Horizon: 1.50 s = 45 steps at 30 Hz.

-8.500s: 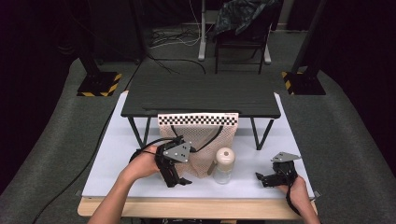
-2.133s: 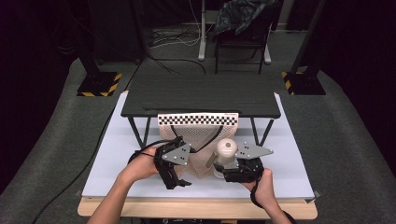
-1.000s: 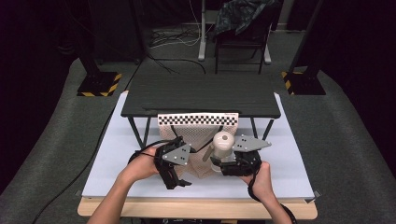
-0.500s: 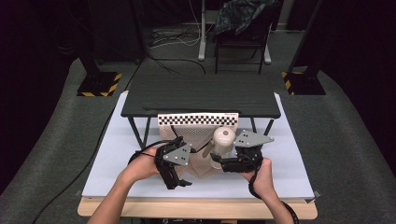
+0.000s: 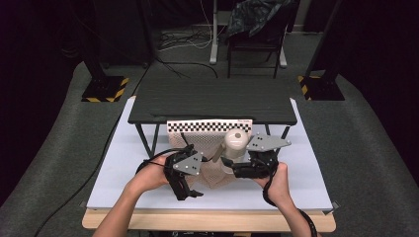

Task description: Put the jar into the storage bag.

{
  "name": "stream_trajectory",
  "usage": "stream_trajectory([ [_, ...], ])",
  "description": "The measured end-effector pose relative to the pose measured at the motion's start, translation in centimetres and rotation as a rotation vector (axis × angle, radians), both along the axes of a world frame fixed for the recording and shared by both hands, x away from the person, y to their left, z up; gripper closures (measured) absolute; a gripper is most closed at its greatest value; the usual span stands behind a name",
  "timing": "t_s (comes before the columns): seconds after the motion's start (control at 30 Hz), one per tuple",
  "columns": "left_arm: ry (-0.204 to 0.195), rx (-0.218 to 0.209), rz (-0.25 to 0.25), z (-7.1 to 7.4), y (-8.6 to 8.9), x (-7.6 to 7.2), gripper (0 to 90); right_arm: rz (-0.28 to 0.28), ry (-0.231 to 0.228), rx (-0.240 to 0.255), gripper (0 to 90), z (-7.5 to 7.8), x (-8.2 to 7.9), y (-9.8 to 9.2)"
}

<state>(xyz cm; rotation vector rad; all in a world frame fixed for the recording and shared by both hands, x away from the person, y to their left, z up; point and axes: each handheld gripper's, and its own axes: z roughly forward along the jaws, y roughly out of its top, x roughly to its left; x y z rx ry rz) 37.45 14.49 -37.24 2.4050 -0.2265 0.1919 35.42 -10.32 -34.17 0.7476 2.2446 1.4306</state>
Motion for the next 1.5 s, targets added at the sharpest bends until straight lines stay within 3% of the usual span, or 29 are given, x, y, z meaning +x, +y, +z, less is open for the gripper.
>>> stream_trajectory([
  [0.8, -0.004, 0.000, 0.000, -0.1, 0.0, 0.0, 0.0, 0.015, -0.046, 0.006, 29.2, 2.7, 0.4, 0.7],
  [1.5, -0.016, -0.002, -0.006, -0.1, -0.1, -0.1, 0.0, 0.016, -0.053, 0.020, 29.3, 4.6, 2.0, 2.1],
])
